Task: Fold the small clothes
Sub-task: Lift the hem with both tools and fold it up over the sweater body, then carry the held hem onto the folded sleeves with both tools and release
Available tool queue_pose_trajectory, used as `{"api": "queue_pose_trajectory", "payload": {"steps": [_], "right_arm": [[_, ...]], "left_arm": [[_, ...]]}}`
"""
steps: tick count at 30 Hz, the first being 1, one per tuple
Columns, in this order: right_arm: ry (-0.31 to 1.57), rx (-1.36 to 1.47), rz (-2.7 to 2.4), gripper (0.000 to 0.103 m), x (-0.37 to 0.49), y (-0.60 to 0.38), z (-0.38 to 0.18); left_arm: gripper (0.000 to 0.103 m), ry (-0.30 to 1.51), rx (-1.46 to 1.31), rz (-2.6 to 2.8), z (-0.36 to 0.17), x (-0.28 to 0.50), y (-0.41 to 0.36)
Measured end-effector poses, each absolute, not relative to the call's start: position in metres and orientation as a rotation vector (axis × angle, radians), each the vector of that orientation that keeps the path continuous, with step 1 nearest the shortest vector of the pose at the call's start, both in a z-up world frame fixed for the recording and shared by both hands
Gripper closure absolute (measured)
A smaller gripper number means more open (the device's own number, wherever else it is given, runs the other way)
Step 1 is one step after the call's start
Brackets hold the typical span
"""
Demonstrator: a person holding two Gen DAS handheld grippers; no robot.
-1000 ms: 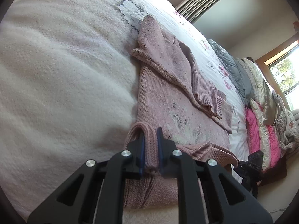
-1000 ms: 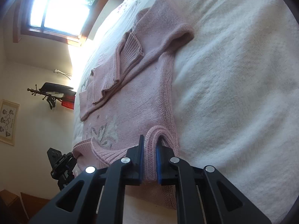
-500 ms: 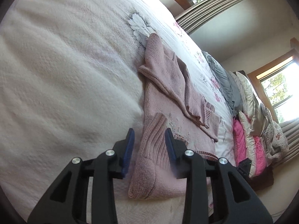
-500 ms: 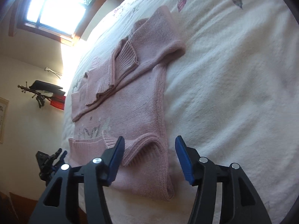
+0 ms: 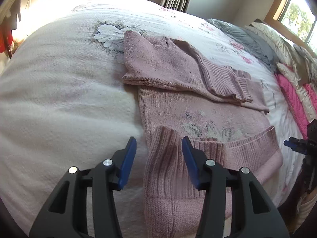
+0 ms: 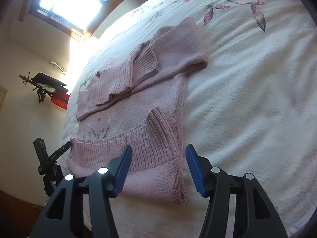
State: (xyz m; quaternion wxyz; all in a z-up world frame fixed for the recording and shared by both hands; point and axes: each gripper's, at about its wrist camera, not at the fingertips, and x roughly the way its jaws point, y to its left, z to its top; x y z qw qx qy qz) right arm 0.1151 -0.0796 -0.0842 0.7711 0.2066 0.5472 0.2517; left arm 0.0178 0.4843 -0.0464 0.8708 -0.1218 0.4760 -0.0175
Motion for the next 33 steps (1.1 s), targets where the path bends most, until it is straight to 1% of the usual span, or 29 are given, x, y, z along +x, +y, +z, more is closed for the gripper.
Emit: {"api": "queue_pose_trajectory", "payload": {"steps": [1, 2, 4, 5, 11, 13, 15, 17, 22, 24, 25, 26, 27, 29, 33], "right_arm": [[1.189, 0.448, 0.546, 0.046, 0.116, -0.080, -0.085], [1.192, 0.446, 0.547, 0.046, 0.117, -0.079, -0.086], [1.194, 0.429, 0.550, 0.046, 0.119, -0.077, -0.086], [1.194, 0.415, 0.551, 0.046, 0.120, -0.075, -0.086], [1.169, 0.258, 0.605, 0.045, 0.127, -0.049, -0.075], [1.163, 0.183, 0.637, 0.045, 0.130, -0.035, -0.073], [1.163, 0.101, 0.655, 0.044, 0.133, -0.020, -0.074], [1.162, 0.009, 0.649, 0.044, 0.137, -0.005, -0.078], [1.191, -0.166, 0.579, 0.044, 0.153, 0.018, -0.098], [1.219, -0.197, 0.579, 0.046, 0.155, 0.023, -0.107], [1.227, -0.208, 0.583, 0.051, 0.154, 0.024, -0.110], [1.224, -0.217, 0.591, 0.062, 0.152, 0.025, -0.111], [1.220, -0.213, 0.613, 0.069, 0.150, 0.025, -0.111], [1.205, -0.186, 0.638, 0.092, 0.145, 0.021, -0.108], [1.152, -0.132, 0.681, 0.093, 0.135, 0.007, -0.088]], "left_arm": [[0.063, 0.997, -0.236, -0.040, -0.047, 0.019, 0.482], [0.075, 1.007, -0.219, -0.043, -0.049, 0.021, 0.481], [0.091, 1.022, -0.196, -0.065, -0.050, 0.022, 0.476], [0.094, 1.023, -0.181, -0.069, -0.049, 0.020, 0.473], [0.094, 1.009, -0.180, -0.096, -0.044, 0.013, 0.472], [0.093, 1.024, -0.170, -0.098, -0.049, 0.016, 0.472], [0.086, 1.043, -0.167, -0.097, -0.054, 0.021, 0.471], [0.085, 1.050, -0.165, -0.097, -0.058, 0.025, 0.470], [0.086, 1.053, -0.183, -0.104, -0.062, 0.030, 0.470], [0.091, 1.052, -0.187, -0.103, -0.063, 0.029, 0.470], [0.092, 1.049, -0.185, -0.104, -0.062, 0.028, 0.470], [0.093, 1.044, -0.178, -0.101, -0.061, 0.027, 0.469], [0.093, 1.040, -0.170, -0.102, -0.060, 0.025, 0.468], [0.094, 1.027, -0.171, -0.106, -0.056, 0.021, 0.467], [0.095, 0.956, -0.190, -0.110, -0.036, 0.008, 0.468]]}}
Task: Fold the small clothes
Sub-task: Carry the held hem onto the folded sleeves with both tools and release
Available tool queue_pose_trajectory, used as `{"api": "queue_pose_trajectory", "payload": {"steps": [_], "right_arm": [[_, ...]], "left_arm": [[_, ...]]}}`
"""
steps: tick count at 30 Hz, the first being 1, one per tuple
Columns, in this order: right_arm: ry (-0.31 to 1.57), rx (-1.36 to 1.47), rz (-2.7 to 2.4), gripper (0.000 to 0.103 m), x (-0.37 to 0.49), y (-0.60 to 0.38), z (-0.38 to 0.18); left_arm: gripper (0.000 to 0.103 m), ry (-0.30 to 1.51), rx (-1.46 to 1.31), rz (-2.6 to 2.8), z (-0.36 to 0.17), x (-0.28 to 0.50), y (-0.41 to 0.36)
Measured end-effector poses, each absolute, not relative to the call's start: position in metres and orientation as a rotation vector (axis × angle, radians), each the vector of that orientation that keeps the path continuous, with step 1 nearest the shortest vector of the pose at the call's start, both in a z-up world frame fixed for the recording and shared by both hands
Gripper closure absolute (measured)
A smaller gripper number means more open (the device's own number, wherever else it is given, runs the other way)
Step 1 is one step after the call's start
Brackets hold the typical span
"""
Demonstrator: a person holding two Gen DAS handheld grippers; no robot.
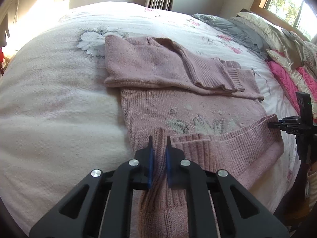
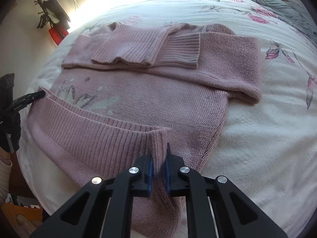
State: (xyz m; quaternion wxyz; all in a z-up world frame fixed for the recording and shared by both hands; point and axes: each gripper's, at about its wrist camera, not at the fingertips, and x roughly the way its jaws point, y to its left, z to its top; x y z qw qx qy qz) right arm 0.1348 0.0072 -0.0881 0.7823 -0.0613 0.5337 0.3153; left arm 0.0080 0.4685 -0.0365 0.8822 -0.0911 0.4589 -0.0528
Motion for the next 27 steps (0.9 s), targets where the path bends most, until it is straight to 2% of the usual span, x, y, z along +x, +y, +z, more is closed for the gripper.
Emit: {"api": "queue_pose_trajectory", "payload": {"steps": [7, 14, 21, 27], "right_arm": [[0.993, 0.058, 0.761, 0.094, 0.131, -0.023, -0.023], [0.878, 0.103, 0.725, 0.094, 0.168, -0.021, 0.031], [0.865, 0.154, 0.667, 0.094, 0.233, -0.019, 0.049], [0.896, 0.180, 0.620, 0.094, 0.289, -0.005, 0.039]], "left_arm": [[0.095, 0.804, -0.189, -0.115, 0.021, 0.000, 0.463], [0.095, 0.671, -0.202, -0.078, 0.072, 0.041, 0.463], [0.095, 0.636, -0.207, -0.031, 0.091, 0.114, 0.471], [0.095, 0.669, -0.186, -0.008, 0.080, 0.176, 0.476]]}}
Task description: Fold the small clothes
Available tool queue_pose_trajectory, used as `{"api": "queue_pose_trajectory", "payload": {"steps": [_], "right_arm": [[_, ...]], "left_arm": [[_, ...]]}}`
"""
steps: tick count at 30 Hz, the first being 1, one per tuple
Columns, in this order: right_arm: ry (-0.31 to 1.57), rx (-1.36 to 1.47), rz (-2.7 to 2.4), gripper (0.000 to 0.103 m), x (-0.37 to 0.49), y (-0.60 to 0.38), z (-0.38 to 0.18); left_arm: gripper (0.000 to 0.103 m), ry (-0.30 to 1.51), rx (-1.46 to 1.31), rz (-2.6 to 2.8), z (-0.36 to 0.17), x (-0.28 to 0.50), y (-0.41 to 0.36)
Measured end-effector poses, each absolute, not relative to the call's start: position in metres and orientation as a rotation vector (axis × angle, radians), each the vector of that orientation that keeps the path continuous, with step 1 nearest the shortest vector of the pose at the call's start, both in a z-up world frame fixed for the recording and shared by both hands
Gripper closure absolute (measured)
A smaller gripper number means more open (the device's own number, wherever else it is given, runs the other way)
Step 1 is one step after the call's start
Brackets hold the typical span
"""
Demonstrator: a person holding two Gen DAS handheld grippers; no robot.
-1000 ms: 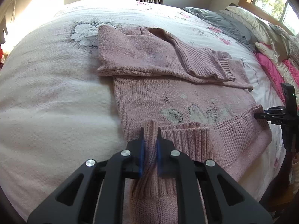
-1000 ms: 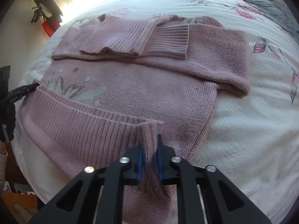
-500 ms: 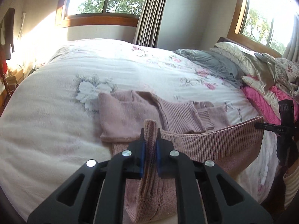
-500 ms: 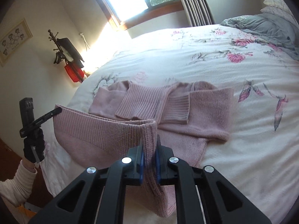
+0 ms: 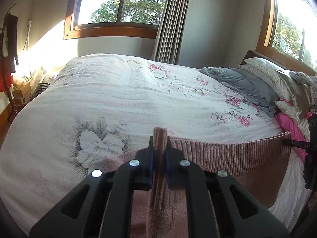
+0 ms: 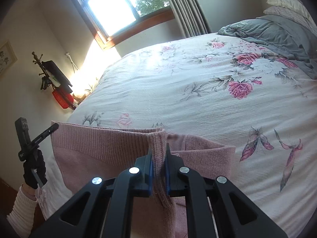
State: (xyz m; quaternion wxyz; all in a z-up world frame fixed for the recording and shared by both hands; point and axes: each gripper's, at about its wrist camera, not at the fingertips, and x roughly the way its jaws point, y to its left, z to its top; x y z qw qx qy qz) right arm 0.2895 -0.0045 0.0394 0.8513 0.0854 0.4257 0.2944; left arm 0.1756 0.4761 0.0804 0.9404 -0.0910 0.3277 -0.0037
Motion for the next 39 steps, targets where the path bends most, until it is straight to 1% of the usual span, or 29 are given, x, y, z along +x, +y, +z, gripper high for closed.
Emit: {"api": "queue_pose_trajectory", "payload": {"steps": [7, 14, 15, 17, 18, 20, 24, 29, 34, 39], "right_arm": [[0.983, 0.153, 0.560, 0.094, 0.329, 0.013, 0.001], [1.056, 0.135, 0.493, 0.093, 0.345, 0.020, -0.043], [1.059, 0.132, 0.478, 0.092, 0.347, 0.020, -0.048], [1.055, 0.138, 0.445, 0.083, 0.346, 0.017, -0.054], [1.051, 0.146, 0.430, 0.080, 0.345, 0.013, -0.056], [1.047, 0.174, 0.429, 0.076, 0.340, 0.004, -0.059], [1.063, 0.172, 0.470, 0.076, 0.309, -0.009, -0.062], [1.103, 0.199, 0.546, 0.064, 0.247, -0.027, -0.069], [1.153, 0.223, 0.564, 0.059, 0.200, -0.040, -0.084], [1.201, 0.221, 0.586, 0.059, 0.183, -0.033, -0.103]], "left_arm": [[0.095, 0.794, -0.201, 0.011, 0.029, 0.224, 0.488], [0.094, 0.887, -0.225, 0.045, -0.013, 0.240, 0.500], [0.091, 0.900, -0.230, 0.047, -0.017, 0.240, 0.502], [0.087, 0.927, -0.231, 0.058, -0.023, 0.240, 0.507], [0.085, 0.933, -0.235, 0.060, -0.025, 0.237, 0.510], [0.086, 0.941, -0.252, 0.048, -0.026, 0.230, 0.516], [0.086, 0.951, -0.307, 0.015, -0.027, 0.201, 0.528], [0.084, 0.992, -0.329, -0.055, -0.036, 0.139, 0.514], [0.082, 1.020, -0.370, -0.047, -0.049, 0.082, 0.501], [0.087, 1.026, -0.390, -0.030, -0.060, 0.062, 0.493]]}}
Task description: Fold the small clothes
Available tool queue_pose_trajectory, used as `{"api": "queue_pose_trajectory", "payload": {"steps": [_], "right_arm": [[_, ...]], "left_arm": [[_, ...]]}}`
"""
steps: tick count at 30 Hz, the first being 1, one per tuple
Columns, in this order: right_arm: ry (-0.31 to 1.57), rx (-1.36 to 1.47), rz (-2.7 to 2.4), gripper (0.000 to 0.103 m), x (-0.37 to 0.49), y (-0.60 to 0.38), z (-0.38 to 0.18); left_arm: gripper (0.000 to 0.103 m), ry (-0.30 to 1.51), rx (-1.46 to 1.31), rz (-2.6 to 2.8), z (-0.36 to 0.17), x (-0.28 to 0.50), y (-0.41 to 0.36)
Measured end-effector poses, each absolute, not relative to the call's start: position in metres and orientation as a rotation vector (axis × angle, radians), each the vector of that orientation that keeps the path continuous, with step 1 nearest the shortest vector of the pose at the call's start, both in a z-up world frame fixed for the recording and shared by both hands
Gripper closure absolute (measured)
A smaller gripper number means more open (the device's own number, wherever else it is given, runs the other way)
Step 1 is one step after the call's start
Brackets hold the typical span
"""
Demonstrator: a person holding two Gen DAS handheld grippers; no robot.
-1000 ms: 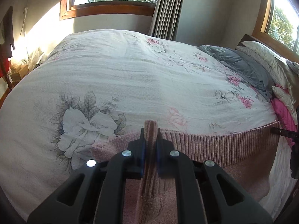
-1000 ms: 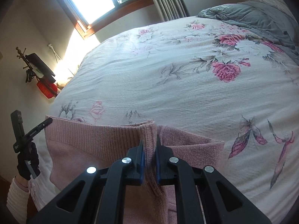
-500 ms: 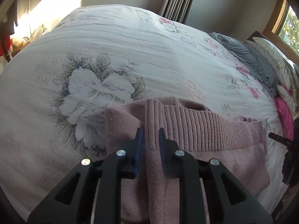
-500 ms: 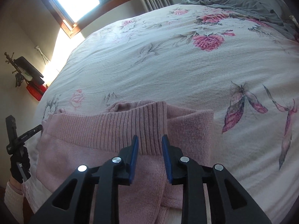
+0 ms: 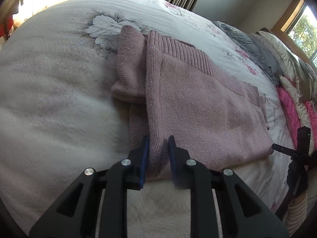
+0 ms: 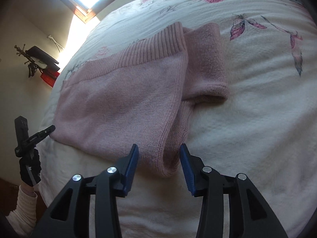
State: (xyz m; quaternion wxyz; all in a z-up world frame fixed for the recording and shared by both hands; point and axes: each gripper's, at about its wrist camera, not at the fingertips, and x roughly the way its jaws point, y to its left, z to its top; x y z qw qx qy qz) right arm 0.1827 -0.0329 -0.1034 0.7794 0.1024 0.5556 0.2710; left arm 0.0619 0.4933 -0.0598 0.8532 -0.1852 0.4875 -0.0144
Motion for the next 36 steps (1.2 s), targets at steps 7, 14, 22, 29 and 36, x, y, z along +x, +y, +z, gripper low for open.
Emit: {"api": "queue_pose_trajectory", "payload": {"steps": [7, 14, 22, 29, 36], "right_arm": [[1.211, 0.241, 0.599, 0.094, 0.178, -0.027, -0.100], [1.257, 0.224, 0.549, 0.095, 0.176, -0.036, -0.110], [1.268, 0.265, 0.543, 0.095, 0.178, -0.041, -0.130], [1.255, 0.275, 0.553, 0.082, 0.176, -0.044, -0.117], [1.210, 0.377, 0.530, 0.057, 0.201, -0.065, -0.096]], "left_arm": [[0.096, 1.024, -0.413, -0.015, -0.053, 0.063, 0.493], [0.096, 1.050, -0.373, 0.003, -0.060, 0.062, 0.494], [0.094, 1.046, -0.373, 0.008, -0.073, 0.061, 0.498], [0.082, 1.033, -0.385, 0.066, -0.059, 0.055, 0.498], [0.080, 0.905, -0.309, 0.013, -0.002, 0.077, 0.466]]}}
